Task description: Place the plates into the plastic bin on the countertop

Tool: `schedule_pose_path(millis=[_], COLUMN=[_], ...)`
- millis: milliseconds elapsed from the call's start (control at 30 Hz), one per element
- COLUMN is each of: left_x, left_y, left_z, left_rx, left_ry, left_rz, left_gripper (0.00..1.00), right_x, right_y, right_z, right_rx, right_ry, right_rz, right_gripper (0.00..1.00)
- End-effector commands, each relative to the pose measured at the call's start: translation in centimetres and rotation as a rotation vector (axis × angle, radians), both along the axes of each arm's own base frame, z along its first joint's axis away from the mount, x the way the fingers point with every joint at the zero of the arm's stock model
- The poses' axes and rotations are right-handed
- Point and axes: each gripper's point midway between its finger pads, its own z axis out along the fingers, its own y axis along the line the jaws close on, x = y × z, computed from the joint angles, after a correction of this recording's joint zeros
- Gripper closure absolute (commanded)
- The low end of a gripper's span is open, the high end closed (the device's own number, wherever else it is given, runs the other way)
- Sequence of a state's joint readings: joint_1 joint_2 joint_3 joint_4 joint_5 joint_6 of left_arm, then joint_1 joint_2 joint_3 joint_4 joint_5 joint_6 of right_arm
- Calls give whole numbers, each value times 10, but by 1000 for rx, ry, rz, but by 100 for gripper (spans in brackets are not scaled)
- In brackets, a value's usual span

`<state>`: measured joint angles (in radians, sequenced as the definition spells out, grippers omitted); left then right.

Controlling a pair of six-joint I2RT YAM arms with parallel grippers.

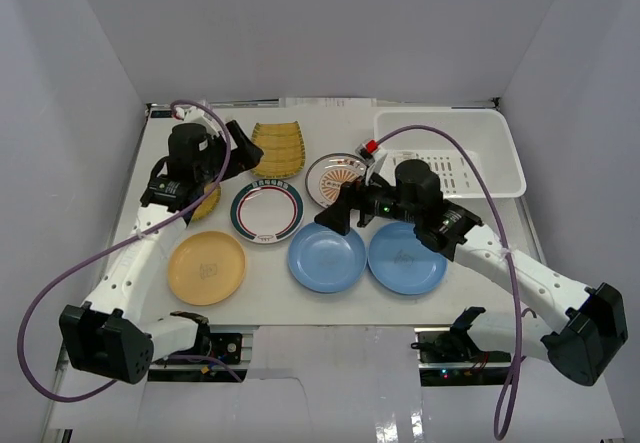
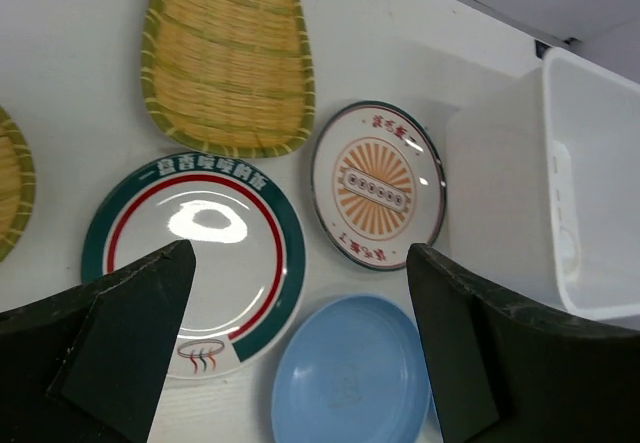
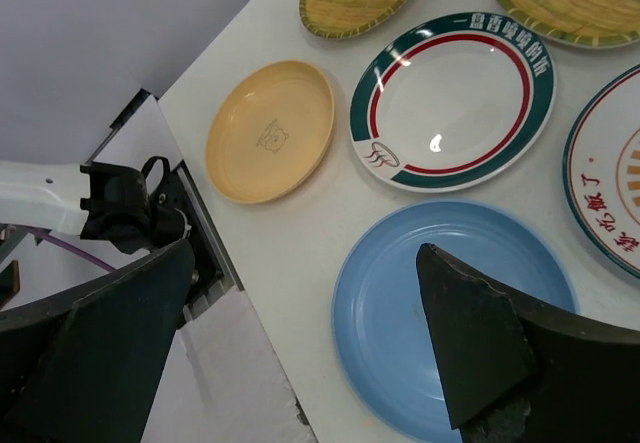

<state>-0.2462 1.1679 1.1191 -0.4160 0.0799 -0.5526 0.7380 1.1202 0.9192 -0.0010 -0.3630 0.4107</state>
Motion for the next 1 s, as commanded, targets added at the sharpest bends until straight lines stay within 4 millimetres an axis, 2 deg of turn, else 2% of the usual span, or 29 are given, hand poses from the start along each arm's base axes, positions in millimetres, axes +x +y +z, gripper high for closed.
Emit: schedule_pose_path(millis=[0,33,100,133,167,200,233,400,500,533,633,667,733,767,833,867,967], left_x=[14,15,15,15,11,8,0,-11,-11,-13,-7,-2,15,18,28,28,27], left_y=[34,48,76,112,137,144,184,230,245,257,273,272,265,261,261,258,251], left_z=[-2,-14,-24,-32,-48,-54,-72,-128,-150,-166,-177,-188,-186,-202,-211,-226,-249], left_rx=[86,95,101,88,61,2,-46,-223,-299,-297,-261,-279,-347,-385,-433,-457,-487], left_ry=[-27,-2,23,50,87,100,133,235,262,302,298,317,288,323,322,351,381], left_rz=[127,169,243,338,408,392,495,673,704,745,763,746,680,664,665,660,656], left_gripper=[2,2,2,2,2,2,2,2,2,2,2,2,2,2,7,9,23], right_x=[1,-1,-8,-10,-14,-15,-16,-22,-24,-24,-26,-26,-25,-25,-23,-22,-18], right_y=[16,18,24,26,29,30,32,41,41,41,41,41,43,43,45,46,47], right_z=[8,3,-3,-5,-8,-9,-14,-19,-25,-25,-26,-27,-31,-32,-33,-33,-32], right_rx=[-4,-16,-26,-28,-27,-27,-33,-24,-28,-27,-29,-29,-37,-41,-44,-43,-42], right_ry=[-77,-76,-67,-65,-65,-65,-59,-65,-58,-60,-60,-58,-53,-51,-52,-52,-57], right_rz=[0,7,30,38,52,56,64,104,112,113,120,125,129,129,125,123,113], right_gripper=[2,2,4,4,5,6,6,8,8,8,7,7,6,6,5,5,4])
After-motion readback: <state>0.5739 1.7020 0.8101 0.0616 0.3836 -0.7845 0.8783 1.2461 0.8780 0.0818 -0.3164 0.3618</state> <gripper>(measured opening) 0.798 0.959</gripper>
